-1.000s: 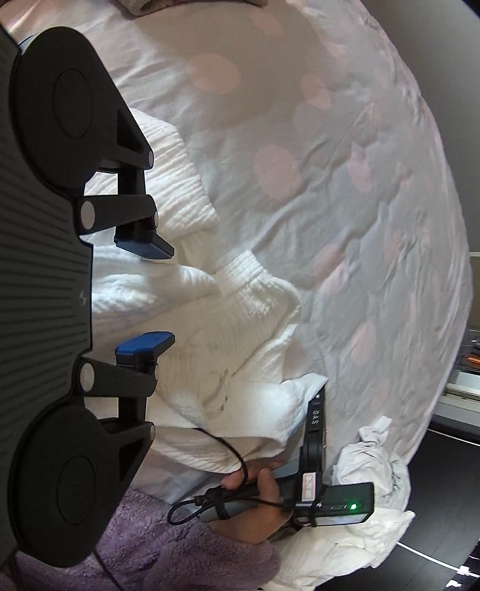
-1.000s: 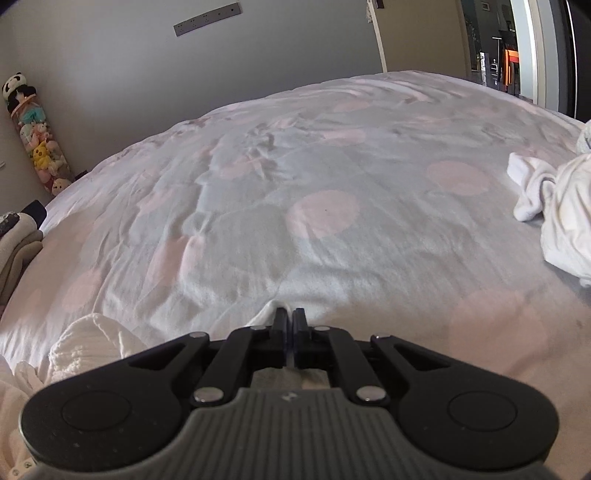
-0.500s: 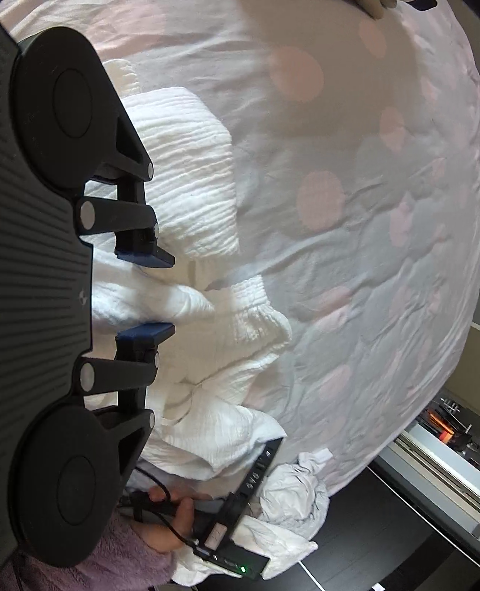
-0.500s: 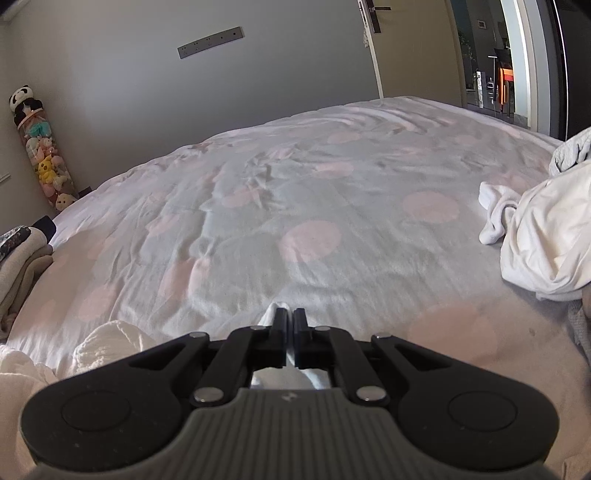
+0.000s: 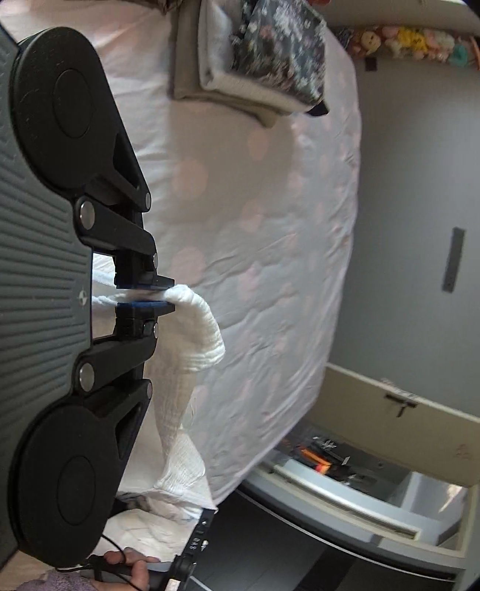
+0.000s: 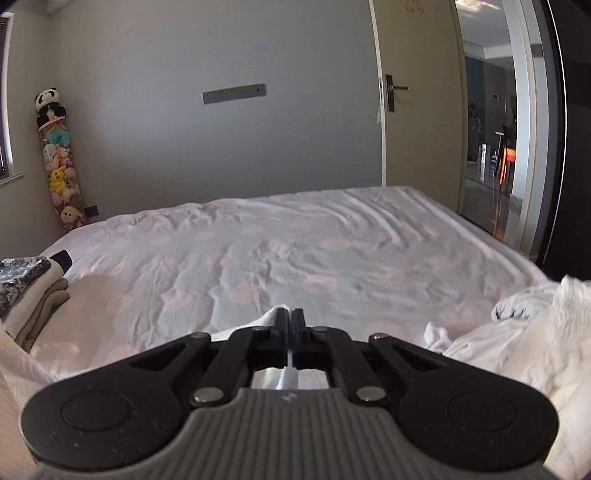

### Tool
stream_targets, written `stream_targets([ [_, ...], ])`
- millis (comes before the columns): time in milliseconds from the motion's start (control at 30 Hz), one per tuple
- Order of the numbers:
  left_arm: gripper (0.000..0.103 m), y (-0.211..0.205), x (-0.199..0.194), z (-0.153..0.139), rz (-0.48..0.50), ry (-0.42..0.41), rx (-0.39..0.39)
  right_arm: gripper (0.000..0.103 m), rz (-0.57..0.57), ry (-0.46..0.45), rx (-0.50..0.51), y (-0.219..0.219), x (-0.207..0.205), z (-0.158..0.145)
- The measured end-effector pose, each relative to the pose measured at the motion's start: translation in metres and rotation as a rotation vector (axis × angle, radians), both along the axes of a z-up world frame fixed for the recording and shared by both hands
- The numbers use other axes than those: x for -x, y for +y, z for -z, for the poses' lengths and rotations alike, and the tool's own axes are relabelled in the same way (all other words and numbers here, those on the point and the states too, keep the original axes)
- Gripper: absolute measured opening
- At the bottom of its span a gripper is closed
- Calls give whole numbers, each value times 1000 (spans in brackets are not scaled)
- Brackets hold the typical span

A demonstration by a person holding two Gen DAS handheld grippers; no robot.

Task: Fold clothes

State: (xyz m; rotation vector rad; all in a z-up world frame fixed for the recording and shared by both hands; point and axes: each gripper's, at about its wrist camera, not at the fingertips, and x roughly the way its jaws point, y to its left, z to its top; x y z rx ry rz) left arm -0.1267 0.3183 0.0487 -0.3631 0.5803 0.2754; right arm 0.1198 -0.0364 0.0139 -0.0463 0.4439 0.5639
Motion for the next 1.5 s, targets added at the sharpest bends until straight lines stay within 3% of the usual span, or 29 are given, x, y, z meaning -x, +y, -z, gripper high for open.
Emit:
stream_targets([
  [167, 3, 2, 50, -43, -123, -174, -23, 2, -45, -134, 20, 1, 39, -55],
  [333, 3, -2, 92, -74, -176, -333, -52, 2, -64, -231, 22, 11, 67, -101],
  [533, 3, 8, 129, -91, -237, -420, -31, 2, -39, -303, -4, 40, 84, -133],
  [733, 3, 7, 149, -111, -282, -531, -48, 2, -38, -410, -29, 35, 104, -157],
  [1133, 3, -40, 186, -216, -245, -771, -225, 2, -42, -668, -235, -35, 170, -245],
  [1400, 3, -56, 184, -244, -198, -837, -288, 2, -11, -784, -358, -90, 207, -282],
  [1500, 3, -59, 179, -252, -182, -853, -306, 2, -4, -809, -348, -89, 205, -289],
])
